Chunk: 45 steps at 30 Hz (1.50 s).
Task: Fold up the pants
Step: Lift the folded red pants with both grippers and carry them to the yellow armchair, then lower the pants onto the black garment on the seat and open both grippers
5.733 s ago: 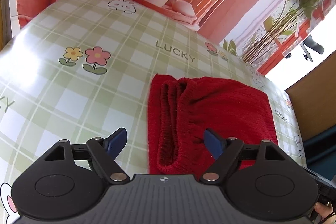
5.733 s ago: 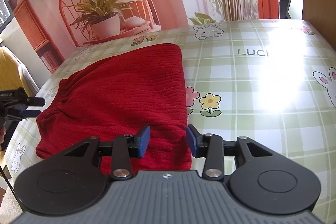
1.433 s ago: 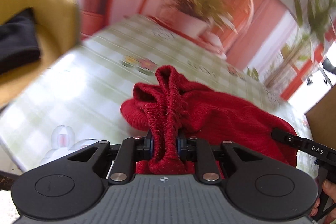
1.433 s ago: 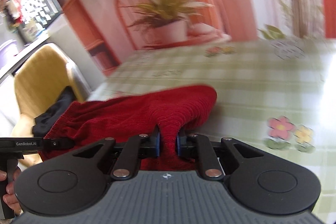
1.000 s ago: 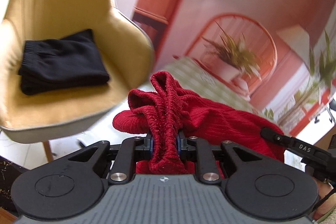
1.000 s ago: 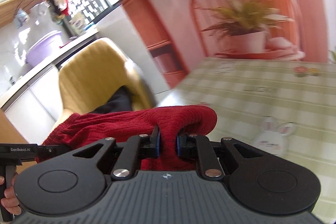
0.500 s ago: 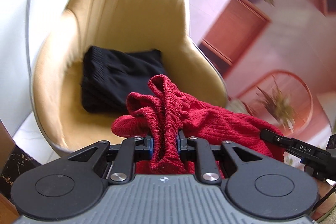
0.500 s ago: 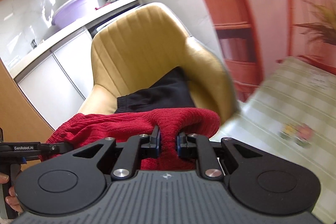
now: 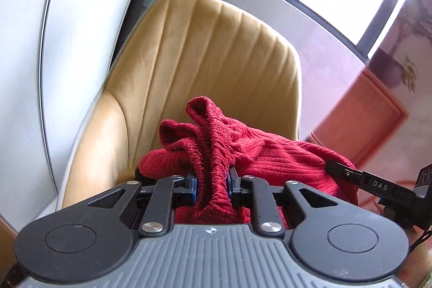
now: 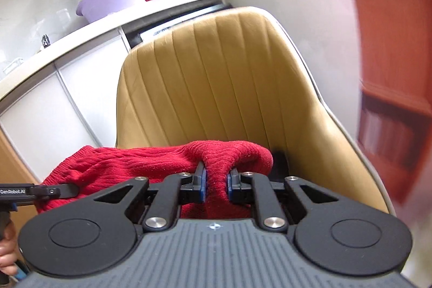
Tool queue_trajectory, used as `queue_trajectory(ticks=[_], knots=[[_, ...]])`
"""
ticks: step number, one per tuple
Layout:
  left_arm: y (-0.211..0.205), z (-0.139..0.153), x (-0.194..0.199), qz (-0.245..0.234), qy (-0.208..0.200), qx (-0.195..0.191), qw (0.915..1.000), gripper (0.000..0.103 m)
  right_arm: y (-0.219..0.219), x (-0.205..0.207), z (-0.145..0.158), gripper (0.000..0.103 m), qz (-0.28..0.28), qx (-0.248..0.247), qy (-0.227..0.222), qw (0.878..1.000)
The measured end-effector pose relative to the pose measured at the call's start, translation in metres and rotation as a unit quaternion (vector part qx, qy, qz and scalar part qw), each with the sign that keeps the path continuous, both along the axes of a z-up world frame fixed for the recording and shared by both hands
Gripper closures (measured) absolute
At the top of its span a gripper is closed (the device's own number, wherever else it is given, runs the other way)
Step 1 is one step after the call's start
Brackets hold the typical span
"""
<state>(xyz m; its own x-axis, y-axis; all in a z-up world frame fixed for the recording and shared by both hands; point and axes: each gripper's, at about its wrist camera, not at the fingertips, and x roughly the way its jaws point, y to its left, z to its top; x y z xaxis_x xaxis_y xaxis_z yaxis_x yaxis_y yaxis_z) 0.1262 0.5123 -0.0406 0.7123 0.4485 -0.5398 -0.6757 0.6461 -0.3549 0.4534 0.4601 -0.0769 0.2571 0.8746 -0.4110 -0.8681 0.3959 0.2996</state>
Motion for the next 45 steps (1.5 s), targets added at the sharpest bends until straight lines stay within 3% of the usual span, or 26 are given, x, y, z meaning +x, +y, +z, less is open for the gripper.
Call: queue_trajectory(ticks=[4, 9, 11, 13, 16, 18, 19, 20, 24, 28, 29, 30, 32, 36, 41, 45], knots=[[0.042, -0.032, 0.017, 0.013, 0.009, -0.037, 0.9992, 0.083, 0.054, 0.031, -0.02, 0.089, 0.007, -0.009, 0.001, 1.0], [0.072, -0.114, 0.045, 0.023, 0.076, -0.135, 0.9876, 0.083, 0.097, 0.06, -0.095, 0.089, 0.0, -0.107, 0.033, 0.994], [0.07, -0.134, 0.055, 0.024, 0.111, -0.127, 0.9854, 0.082, 0.103, 0.065, -0.128, 0.088, -0.006, -0.152, 0.049, 0.987], [0.061, -0.138, 0.065, 0.018, 0.137, -0.098, 0.9856, 0.08, 0.1, 0.066, -0.151, 0.088, -0.011, -0.165, 0.055, 0.985], [0.062, -0.135, 0.066, 0.023, 0.134, -0.106, 0.985, 0.075, 0.092, 0.069, -0.162, 0.083, -0.022, -0.151, 0.071, 0.986], [0.064, -0.13, 0.062, 0.02, 0.133, -0.109, 0.9849, 0.061, 0.088, 0.071, -0.16, 0.069, -0.025, -0.15, 0.075, 0.986], [0.067, -0.128, 0.062, 0.012, 0.129, -0.111, 0.9853, 0.058, 0.083, 0.073, -0.158, 0.052, -0.029, -0.15, 0.075, 0.985], [0.063, -0.125, 0.059, 0.006, 0.128, -0.112, 0.9854, 0.051, 0.076, 0.073, -0.157, 0.041, -0.031, -0.151, 0.073, 0.985], [0.038, -0.116, 0.043, -0.012, 0.118, -0.107, 0.9872, 0.035, 0.042, 0.068, -0.162, 0.041, -0.014, -0.152, 0.063, 0.986], [0.023, -0.125, 0.041, -0.015, 0.129, -0.117, 0.9846, 0.03, 0.017, 0.065, -0.182, 0.041, -0.003, -0.145, 0.096, 0.985], [0.02, -0.13, 0.043, -0.013, 0.137, -0.12, 0.9832, 0.032, 0.014, 0.064, -0.186, 0.043, -0.003, -0.14, 0.104, 0.985], [0.021, -0.137, 0.044, -0.007, 0.142, -0.125, 0.9819, 0.048, 0.011, 0.063, -0.188, 0.046, -0.005, -0.138, 0.11, 0.984], [0.023, -0.146, 0.041, 0.0, 0.136, -0.132, 0.9818, 0.069, 0.013, 0.058, -0.188, 0.078, -0.006, -0.139, 0.108, 0.984], [0.015, -0.125, 0.038, -0.007, 0.129, -0.106, 0.986, 0.088, 0.011, 0.043, -0.167, 0.088, 0.002, -0.128, 0.092, 0.987], [-0.001, -0.099, 0.031, -0.029, 0.121, -0.08, 0.989, 0.088, -0.01, 0.032, -0.129, 0.09, -0.002, -0.107, 0.078, 0.991], [-0.004, -0.13, 0.03, -0.03, 0.148, -0.099, 0.9836, 0.088, -0.011, 0.028, -0.148, 0.09, -0.009, -0.149, 0.08, 0.986]])
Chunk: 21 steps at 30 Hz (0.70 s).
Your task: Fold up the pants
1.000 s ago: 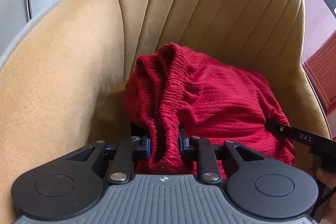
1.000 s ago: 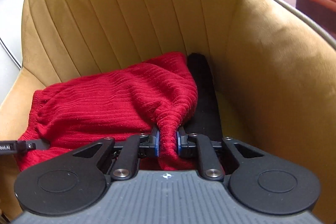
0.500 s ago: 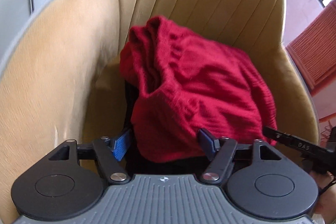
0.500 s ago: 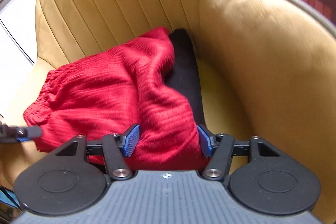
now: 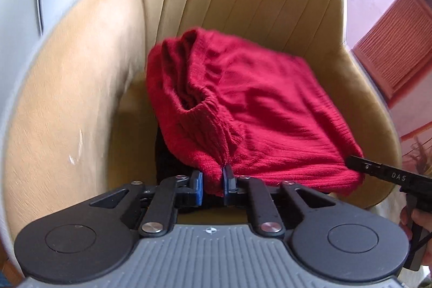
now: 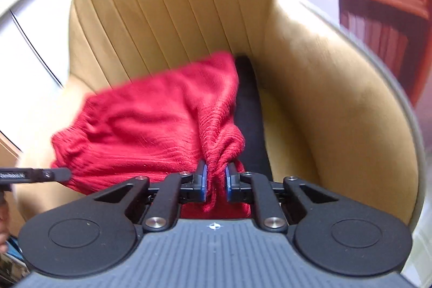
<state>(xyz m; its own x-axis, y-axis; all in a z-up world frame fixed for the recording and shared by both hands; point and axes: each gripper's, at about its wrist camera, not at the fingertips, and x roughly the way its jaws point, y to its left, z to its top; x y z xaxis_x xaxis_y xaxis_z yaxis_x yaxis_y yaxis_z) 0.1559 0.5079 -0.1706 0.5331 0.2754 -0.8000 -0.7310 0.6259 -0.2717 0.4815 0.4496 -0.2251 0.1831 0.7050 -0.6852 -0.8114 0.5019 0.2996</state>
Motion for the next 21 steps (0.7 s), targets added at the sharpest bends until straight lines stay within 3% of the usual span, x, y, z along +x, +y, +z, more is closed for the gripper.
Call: queue_trajectory(ticks=[5, 7, 8, 9, 10, 13, 15, 17, 21], knots=[[0.004, -0.025, 0.0, 0.02, -0.014, 0.005, 0.9997, 0.082, 0.005, 0.004, -0.039, 0.087, -0.035, -0.013, 0.008, 0.999], [0.0, -0.02, 0.0, 0.021, -0.007, 0.027, 0.9994, 0.073, 0.009, 0.001, -0.042, 0.083, -0.047, -0.021, -0.004, 0.999], [-0.004, -0.016, -0.002, 0.024, -0.005, 0.039, 0.9989, 0.061, 0.008, -0.001, -0.041, 0.079, -0.056, -0.021, -0.005, 0.998], [-0.008, -0.009, -0.005, 0.028, -0.003, 0.054, 0.9982, 0.048, 0.007, -0.003, -0.038, 0.075, -0.065, -0.021, -0.008, 0.998], [-0.014, -0.002, -0.009, 0.032, -0.003, 0.071, 0.997, 0.043, 0.005, -0.006, -0.032, 0.069, -0.073, -0.019, -0.012, 0.997], [-0.029, 0.032, -0.025, 0.03, -0.008, 0.106, 0.9939, 0.035, -0.006, -0.018, -0.009, 0.063, -0.082, -0.002, -0.029, 0.996], [-0.045, 0.05, -0.03, 0.03, -0.008, 0.134, 0.9905, 0.019, -0.019, -0.03, 0.006, 0.058, -0.077, 0.0, -0.047, 0.996], [-0.07, 0.067, -0.036, 0.024, -0.011, 0.168, 0.9854, 0.009, -0.036, -0.046, 0.022, 0.046, -0.072, 0.007, -0.067, 0.995], [-0.128, 0.096, -0.052, 0.013, -0.014, 0.224, 0.9744, 0.0, -0.07, -0.091, 0.049, 0.022, -0.048, 0.037, -0.11, 0.992]])
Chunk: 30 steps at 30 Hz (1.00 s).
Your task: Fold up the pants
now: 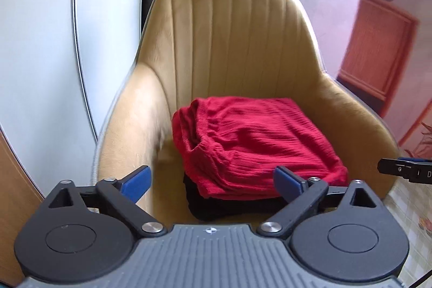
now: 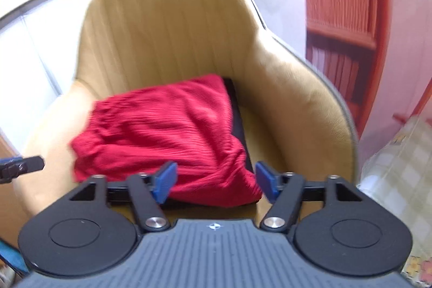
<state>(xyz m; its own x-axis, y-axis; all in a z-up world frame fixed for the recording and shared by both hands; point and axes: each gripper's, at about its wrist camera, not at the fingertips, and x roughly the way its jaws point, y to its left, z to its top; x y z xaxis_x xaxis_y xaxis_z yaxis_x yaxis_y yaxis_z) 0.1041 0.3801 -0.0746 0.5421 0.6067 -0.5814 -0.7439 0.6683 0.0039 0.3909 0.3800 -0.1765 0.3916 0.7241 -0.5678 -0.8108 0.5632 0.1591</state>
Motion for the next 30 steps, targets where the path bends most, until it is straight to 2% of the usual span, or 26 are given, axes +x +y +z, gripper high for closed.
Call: queue_trajectory(ticks=[2, 4, 6, 9, 12, 17, 22, 26, 30], knots=[[-0.027, 0.017, -0.021, -0.005, -0.011, 0.016, 0.9998, 0.0, -0.018, -0.025, 0.012, 0.006, 0.011, 0.015, -0.024, 1.0], [-0.055, 0.029, -0.039, 0.002, -0.015, 0.026, 0.9995, 0.0, -0.038, -0.051, 0.023, 0.0, 0.02, 0.028, -0.043, 0.998], [-0.084, 0.038, -0.053, 0.018, -0.014, 0.035, 0.9991, 0.0, -0.055, -0.073, 0.029, 0.0, 0.029, 0.031, -0.055, 0.998], [-0.12, 0.044, -0.069, 0.012, -0.02, 0.034, 0.9992, 0.0, -0.081, -0.106, 0.037, 0.0, 0.035, 0.026, -0.08, 0.996], [-0.156, 0.054, -0.089, 0.012, -0.032, 0.033, 0.9989, 0.0, -0.109, -0.136, 0.046, 0.0, 0.029, 0.043, -0.079, 0.996], [-0.212, 0.072, -0.12, 0.007, -0.027, 0.06, 0.9978, 0.0, -0.151, -0.189, 0.064, 0.0, 0.023, 0.062, -0.088, 0.994], [-0.249, 0.093, -0.148, 0.008, -0.04, 0.082, 0.9958, 0.0, -0.194, -0.229, 0.075, 0.0, 0.014, 0.083, -0.069, 0.994], [-0.269, 0.1, -0.161, 0.002, -0.04, 0.098, 0.9944, 0.0, -0.219, -0.253, 0.086, 0.0, 0.005, 0.083, -0.086, 0.993], [-0.276, 0.099, -0.169, -0.005, -0.053, 0.094, 0.9942, 0.0, -0.236, -0.27, 0.093, 0.0, 0.002, 0.085, -0.102, 0.991]])
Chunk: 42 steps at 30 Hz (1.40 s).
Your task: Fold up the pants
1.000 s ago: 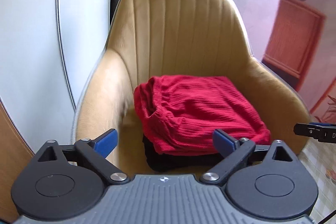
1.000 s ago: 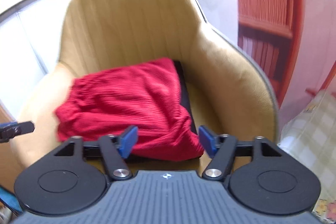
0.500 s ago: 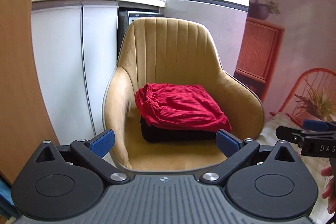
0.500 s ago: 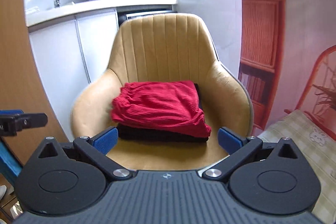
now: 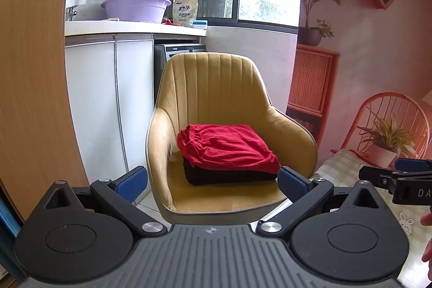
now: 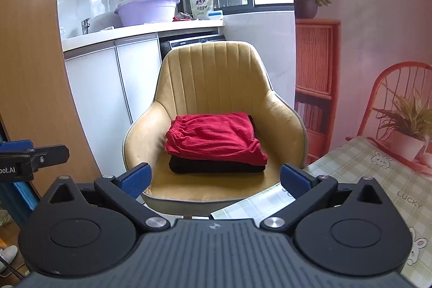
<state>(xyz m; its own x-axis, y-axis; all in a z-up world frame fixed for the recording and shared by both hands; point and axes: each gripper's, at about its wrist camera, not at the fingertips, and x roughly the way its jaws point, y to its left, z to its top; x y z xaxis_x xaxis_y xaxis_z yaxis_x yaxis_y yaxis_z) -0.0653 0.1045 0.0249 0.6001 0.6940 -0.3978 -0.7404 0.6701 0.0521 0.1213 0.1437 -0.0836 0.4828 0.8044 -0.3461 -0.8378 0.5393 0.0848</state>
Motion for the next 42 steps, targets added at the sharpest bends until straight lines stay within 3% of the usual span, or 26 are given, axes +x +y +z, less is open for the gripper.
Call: queue_trajectory(ticks=[42], knots=[[-0.017, 0.0, -0.003, 0.001, -0.004, 0.013, 0.9999, 0.0, -0.025, -0.025, 0.005, 0.0, -0.005, 0.012, -0.017, 1.0]])
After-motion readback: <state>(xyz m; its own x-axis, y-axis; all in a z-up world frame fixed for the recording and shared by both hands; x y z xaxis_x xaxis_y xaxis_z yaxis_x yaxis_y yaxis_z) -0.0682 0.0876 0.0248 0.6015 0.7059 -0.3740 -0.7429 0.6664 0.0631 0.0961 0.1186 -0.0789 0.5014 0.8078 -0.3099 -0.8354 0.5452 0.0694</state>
